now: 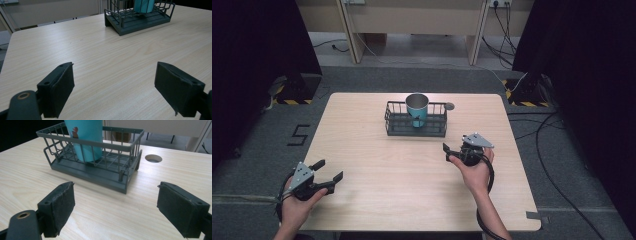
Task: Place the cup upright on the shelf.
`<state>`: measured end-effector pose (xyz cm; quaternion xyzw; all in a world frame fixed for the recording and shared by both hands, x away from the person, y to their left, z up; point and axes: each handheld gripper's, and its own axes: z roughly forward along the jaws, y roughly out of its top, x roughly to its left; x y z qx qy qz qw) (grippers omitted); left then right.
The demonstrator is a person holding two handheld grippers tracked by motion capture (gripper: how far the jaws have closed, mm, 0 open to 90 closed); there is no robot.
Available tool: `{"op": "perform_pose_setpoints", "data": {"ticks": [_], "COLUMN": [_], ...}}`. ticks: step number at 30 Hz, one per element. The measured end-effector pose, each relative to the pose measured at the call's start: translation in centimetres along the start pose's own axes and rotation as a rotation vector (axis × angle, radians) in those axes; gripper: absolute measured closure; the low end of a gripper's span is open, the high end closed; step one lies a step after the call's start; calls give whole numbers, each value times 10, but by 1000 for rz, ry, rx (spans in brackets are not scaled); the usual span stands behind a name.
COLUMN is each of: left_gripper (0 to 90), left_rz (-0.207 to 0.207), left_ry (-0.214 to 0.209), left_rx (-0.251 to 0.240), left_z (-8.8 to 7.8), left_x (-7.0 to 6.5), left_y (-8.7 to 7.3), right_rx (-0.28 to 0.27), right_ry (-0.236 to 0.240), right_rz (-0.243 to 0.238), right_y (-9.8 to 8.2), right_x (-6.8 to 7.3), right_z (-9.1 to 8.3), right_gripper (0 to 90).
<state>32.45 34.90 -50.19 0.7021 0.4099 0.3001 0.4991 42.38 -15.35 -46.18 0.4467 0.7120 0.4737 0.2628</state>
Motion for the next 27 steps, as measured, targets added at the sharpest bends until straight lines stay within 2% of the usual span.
{"op": "perform_pose_setpoints", "data": {"ticks": [16, 22, 27], "left_gripper": [152, 152, 152], "left_rz": [8, 10, 12], "left_ry": [4, 4, 4], "left_rx": [4, 6, 7], "left_z": [0, 1, 1], "left_x": [-1, -1, -1], "left_y": [0, 0, 0], "right_rx": [-14, -24, -23], "right_ry": [-30, -29, -8], "right_rz": [33, 50, 57], "right_y": [-38, -51, -54], "right_x": [-15, -17, -14], "right_z": [-38, -49, -50], "right_gripper": [155, 158, 159]}}
